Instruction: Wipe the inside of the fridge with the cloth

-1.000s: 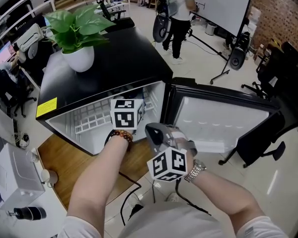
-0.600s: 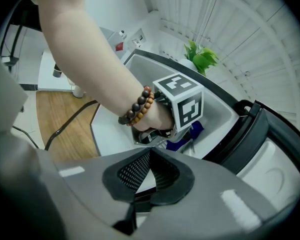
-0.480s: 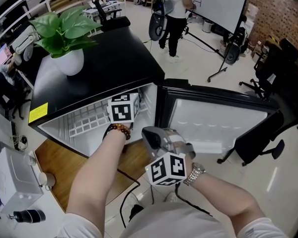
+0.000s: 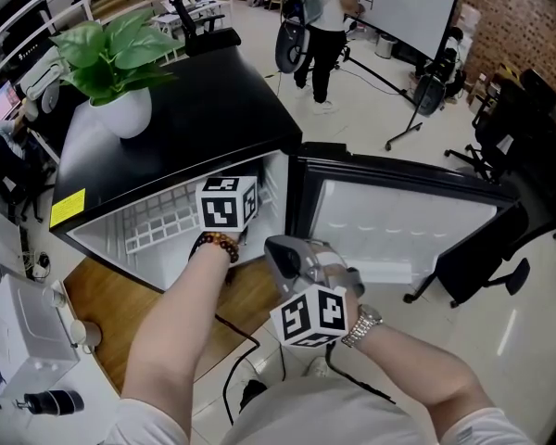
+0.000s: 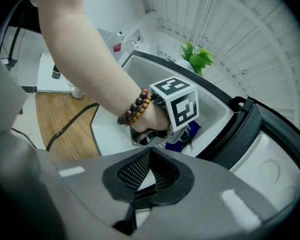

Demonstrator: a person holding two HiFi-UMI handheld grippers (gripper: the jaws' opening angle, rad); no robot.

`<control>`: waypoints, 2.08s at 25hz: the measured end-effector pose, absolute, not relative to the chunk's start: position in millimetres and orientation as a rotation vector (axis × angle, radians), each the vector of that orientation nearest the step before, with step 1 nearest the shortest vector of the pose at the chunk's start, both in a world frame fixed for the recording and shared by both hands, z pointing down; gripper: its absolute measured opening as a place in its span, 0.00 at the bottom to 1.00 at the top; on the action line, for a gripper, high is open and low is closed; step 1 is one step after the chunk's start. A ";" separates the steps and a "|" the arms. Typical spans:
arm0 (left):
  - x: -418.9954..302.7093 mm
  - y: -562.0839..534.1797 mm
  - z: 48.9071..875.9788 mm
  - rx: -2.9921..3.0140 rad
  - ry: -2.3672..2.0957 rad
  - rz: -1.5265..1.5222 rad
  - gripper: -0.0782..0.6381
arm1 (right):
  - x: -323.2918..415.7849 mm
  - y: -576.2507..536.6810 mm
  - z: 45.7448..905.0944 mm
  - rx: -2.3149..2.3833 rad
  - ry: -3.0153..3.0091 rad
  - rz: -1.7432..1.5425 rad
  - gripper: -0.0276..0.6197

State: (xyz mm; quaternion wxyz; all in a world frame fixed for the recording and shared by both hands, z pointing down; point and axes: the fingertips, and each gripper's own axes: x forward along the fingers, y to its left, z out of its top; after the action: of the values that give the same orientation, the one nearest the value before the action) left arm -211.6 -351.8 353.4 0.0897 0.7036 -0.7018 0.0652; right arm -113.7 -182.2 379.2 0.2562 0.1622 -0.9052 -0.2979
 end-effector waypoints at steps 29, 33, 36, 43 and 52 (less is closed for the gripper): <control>-141.3 -285.4 352.7 2.271 -1.966 0.235 0.23 | -85.7 -148.3 385.9 0.420 -2.462 -0.794 0.05; -135.0 -279.1 351.5 2.283 -1.954 0.237 0.23 | -80.9 -146.1 384.9 0.418 -2.460 -0.802 0.05; -132.1 -274.6 349.7 2.290 -1.951 0.235 0.23 | -77.4 -145.7 382.7 0.421 -2.464 -0.799 0.05; -134.4 -253.2 349.6 2.314 -1.926 0.182 0.23 | -67.4 -158.4 368.1 0.488 -2.521 -0.762 0.05; -141.3 -194.8 361.2 2.405 -1.800 0.103 0.24 | -68.8 -163.7 357.7 0.419 -2.702 -0.541 0.07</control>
State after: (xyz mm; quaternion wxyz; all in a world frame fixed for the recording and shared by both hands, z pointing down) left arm -141.3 -194.8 361.2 0.0679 0.7982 -0.5975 0.0341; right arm -68.8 -163.7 357.7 0.1761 0.1480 -0.9542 -0.1911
